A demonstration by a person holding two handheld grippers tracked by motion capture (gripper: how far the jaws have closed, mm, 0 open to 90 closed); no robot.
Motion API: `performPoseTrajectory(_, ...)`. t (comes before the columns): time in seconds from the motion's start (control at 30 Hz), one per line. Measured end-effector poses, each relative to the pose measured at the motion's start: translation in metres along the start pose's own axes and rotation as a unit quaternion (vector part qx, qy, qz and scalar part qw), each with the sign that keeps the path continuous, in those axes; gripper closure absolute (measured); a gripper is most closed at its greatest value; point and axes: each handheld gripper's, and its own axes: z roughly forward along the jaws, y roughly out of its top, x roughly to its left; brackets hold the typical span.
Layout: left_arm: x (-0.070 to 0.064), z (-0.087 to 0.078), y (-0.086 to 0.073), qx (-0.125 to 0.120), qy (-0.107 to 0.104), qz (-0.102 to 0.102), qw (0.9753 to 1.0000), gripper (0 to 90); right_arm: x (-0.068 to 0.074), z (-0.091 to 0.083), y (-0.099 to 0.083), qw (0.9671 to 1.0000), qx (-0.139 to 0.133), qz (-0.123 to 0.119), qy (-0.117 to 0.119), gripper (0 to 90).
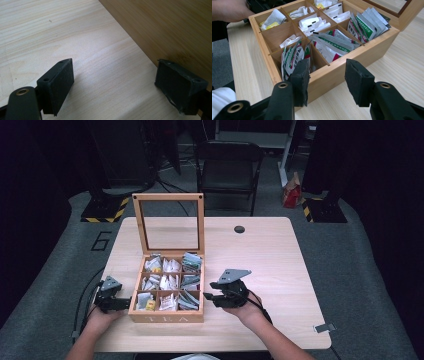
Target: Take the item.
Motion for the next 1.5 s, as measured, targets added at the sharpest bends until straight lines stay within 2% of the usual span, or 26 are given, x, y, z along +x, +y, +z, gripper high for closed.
performPoseTrajectory(0.33,0.0,0.0,0.0,0.0,0.0,0.0,1.0,15.0,0.006,0.014,0.006,0.9999,-0.002,-0.009,0.008,55.2)
performPoseTrajectory(0.87,0.0,0.0,0.0,0.0,0.0,0.0,1.0,14.9,0.012,0.027,0.007,0.9996,0.001,-0.019,0.021,61.3)
performPoseTrajectory(1.1,0.0,0.0,0.0,0.0,0.0,0.0,1.0,14.9,0.016,0.036,0.005,0.999,0.01,-0.029,0.034,64.7)
performPoseTrajectory(1.27,0.0,0.0,0.0,0.0,0.0,0.0,1.0,14.9,0.018,0.041,0.004,0.9988,0.014,-0.035,0.031,68.7)
performPoseTrajectory(1.5,0.0,0.0,0.0,0.0,0.0,0.0,1.0,14.9,0.015,0.046,0.004,0.9987,0.018,-0.032,0.034,73.6)
